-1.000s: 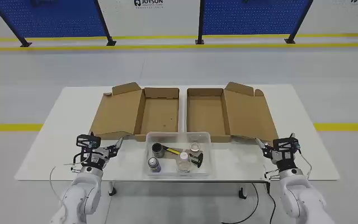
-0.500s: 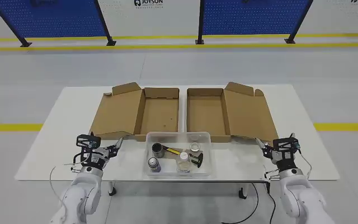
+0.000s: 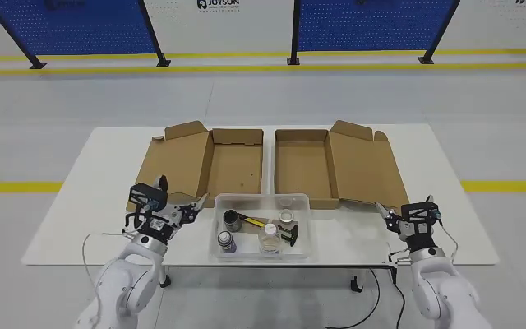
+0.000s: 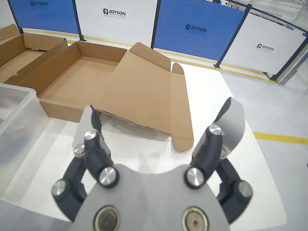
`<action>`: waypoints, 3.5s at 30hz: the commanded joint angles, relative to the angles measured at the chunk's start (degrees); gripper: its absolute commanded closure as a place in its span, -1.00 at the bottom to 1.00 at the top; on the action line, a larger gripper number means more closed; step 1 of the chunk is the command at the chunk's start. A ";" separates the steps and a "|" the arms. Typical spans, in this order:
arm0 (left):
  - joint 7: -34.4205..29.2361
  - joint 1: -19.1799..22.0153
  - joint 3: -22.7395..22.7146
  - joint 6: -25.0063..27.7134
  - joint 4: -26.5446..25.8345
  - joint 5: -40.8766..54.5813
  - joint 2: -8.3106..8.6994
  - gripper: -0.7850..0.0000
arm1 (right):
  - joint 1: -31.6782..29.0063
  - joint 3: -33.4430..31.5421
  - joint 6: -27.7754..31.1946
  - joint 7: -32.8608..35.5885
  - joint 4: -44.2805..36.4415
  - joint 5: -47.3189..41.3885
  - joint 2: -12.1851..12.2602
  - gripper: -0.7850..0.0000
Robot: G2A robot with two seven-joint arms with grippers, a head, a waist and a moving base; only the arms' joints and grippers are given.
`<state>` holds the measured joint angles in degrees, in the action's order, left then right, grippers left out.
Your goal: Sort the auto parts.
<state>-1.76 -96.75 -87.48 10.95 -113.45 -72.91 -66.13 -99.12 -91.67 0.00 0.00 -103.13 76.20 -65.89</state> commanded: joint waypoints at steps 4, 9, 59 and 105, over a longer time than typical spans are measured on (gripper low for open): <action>-2.32 0.95 3.94 6.16 -2.84 -1.34 0.06 -1.00 | 0.00 0.00 0.00 0.00 0.00 0.00 0.00 -1.00; -4.09 2.18 9.12 7.99 -3.42 -4.69 -0.15 -1.00 | 0.00 0.00 0.00 0.00 0.00 0.00 0.00 -1.00; -19.99 14.73 27.55 8.14 13.65 5.71 -3.20 -1.00 | 0.00 0.00 0.00 0.00 0.00 0.00 0.00 -1.00; -16.71 11.51 17.20 17.40 4.00 11.84 -1.08 1.00 | 0.00 0.00 0.00 0.00 0.00 0.00 0.00 -1.00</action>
<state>-18.40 -85.05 -70.12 28.11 -109.40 -61.19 -67.28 -99.12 -91.67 0.00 0.00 -103.13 76.20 -65.89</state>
